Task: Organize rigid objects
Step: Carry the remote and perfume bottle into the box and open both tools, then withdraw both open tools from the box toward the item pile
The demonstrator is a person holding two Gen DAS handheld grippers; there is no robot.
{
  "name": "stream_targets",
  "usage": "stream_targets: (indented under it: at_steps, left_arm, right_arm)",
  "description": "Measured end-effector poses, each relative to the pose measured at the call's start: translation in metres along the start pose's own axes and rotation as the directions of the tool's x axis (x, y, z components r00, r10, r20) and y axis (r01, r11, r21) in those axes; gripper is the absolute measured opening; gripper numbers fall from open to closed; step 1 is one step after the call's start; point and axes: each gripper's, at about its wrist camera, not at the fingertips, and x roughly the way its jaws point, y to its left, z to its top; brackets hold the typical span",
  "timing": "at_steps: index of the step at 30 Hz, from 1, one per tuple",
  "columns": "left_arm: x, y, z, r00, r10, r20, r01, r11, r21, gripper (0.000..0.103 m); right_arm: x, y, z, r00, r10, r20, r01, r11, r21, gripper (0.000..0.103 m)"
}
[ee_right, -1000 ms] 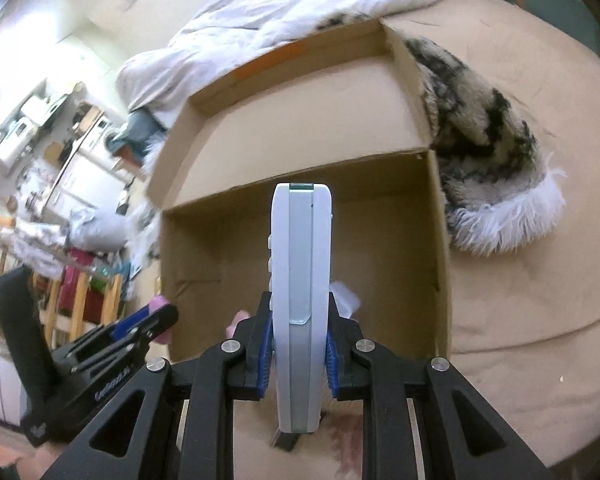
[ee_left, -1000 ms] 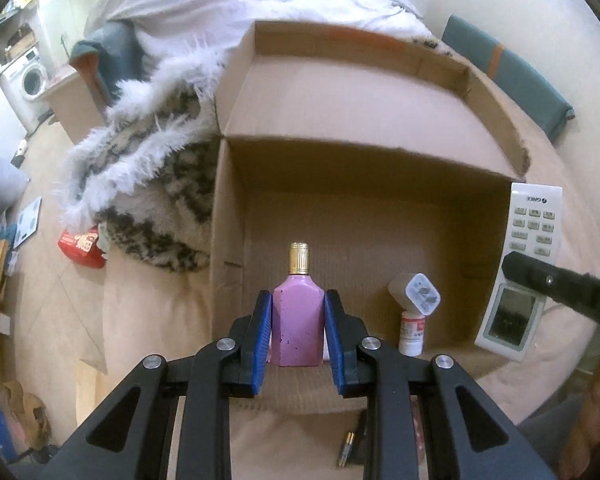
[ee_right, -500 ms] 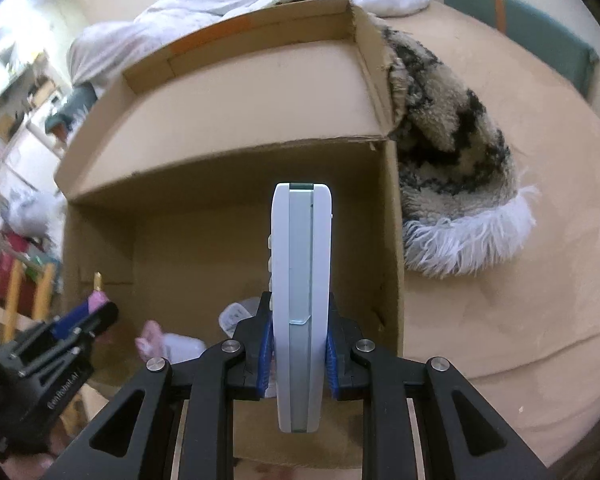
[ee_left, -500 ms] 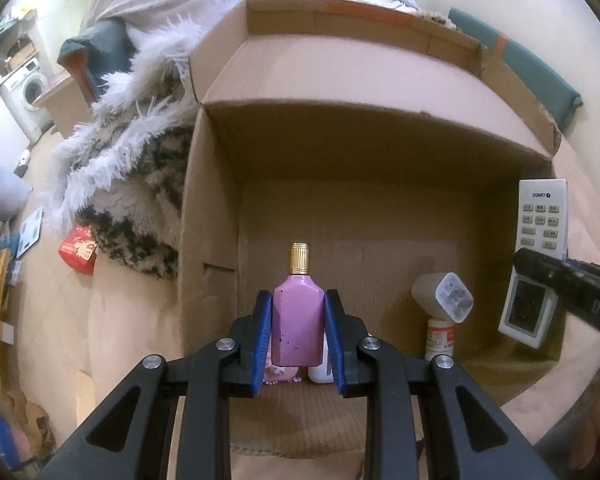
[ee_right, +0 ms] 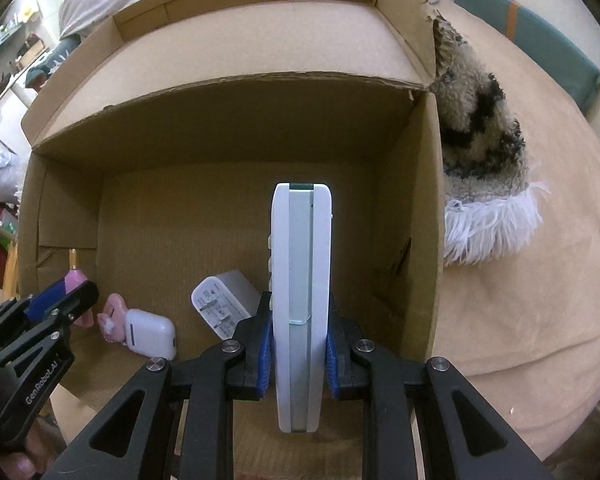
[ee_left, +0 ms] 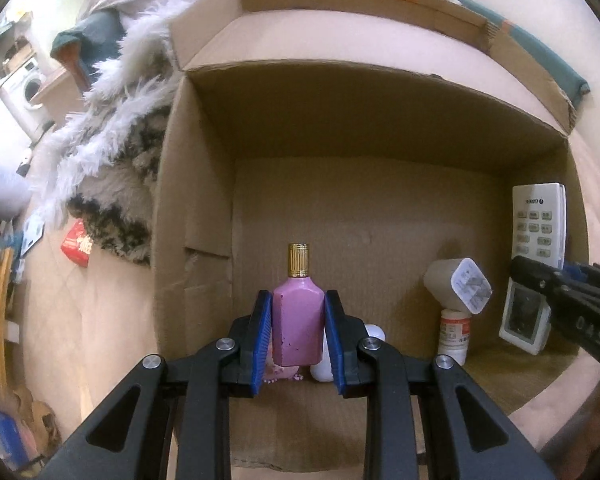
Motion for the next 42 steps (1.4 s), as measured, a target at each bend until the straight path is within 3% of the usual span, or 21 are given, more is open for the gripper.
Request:
stream_targets:
  at_steps: [16, 17, 21, 25, 28, 29, 30, 34, 36, 42]
  left_arm:
    - [0.002, 0.003, -0.001, 1.0, -0.026, -0.008, 0.026, 0.999, -0.024, 0.025]
    - [0.002, 0.003, -0.002, 1.0, -0.028, -0.011, 0.028, 0.999, -0.025, 0.027]
    - [0.0, 0.006, -0.001, 1.0, -0.03, -0.01, 0.029, 0.999, -0.032, 0.051]
    - [-0.006, 0.009, 0.001, 0.999, -0.047, 0.004, 0.047, 0.998, -0.052, 0.059]
    - [-0.008, 0.013, 0.003, 0.999, -0.05, 0.007, 0.051, 0.997, -0.055, 0.061]
    - [-0.01, 0.012, 0.005, 0.999, -0.049, 0.008, 0.049, 0.997, -0.055, 0.061]
    - [-0.013, 0.007, 0.004, 0.999, -0.048, 0.008, 0.048, 0.997, -0.053, 0.061]
    - [-0.017, 0.002, 0.007, 0.999, -0.039, -0.002, 0.039, 0.998, -0.05, 0.061]
    - [-0.02, 0.001, 0.007, 0.999, -0.036, 0.001, 0.036, 0.998, -0.046, 0.061]
    - [-0.041, 0.008, 0.01, 0.999, -0.018, 0.041, 0.019, 0.999, -0.038, 0.061]
  right_arm:
    - [-0.012, -0.01, 0.013, 0.996, 0.072, 0.045, -0.074, 0.996, 0.057, 0.023]
    - [-0.014, -0.011, 0.013, 0.995, 0.088, 0.052, -0.092, 0.994, 0.066, 0.023]
    - [-0.023, -0.012, 0.016, 0.989, 0.123, 0.077, -0.128, 0.989, 0.072, 0.023]
    - [-0.029, -0.013, 0.017, 0.984, 0.151, 0.093, -0.158, 0.985, 0.07, 0.027]
    - [-0.031, -0.017, 0.019, 0.98, 0.168, 0.103, -0.177, 0.981, 0.083, 0.038]
    - [-0.032, -0.018, 0.019, 0.978, 0.176, 0.111, -0.187, 0.978, 0.09, 0.055]
    - [-0.035, -0.023, 0.017, 0.975, 0.185, 0.125, -0.198, 0.975, 0.099, 0.064]
    - [-0.036, -0.026, 0.013, 0.97, 0.198, 0.14, -0.214, 0.97, 0.113, 0.065]
    - [-0.036, -0.028, 0.012, 0.97, 0.201, 0.138, -0.218, 0.967, 0.128, 0.072]
    - [-0.036, -0.033, 0.01, 0.961, 0.243, 0.133, -0.264, 0.949, 0.171, 0.081]
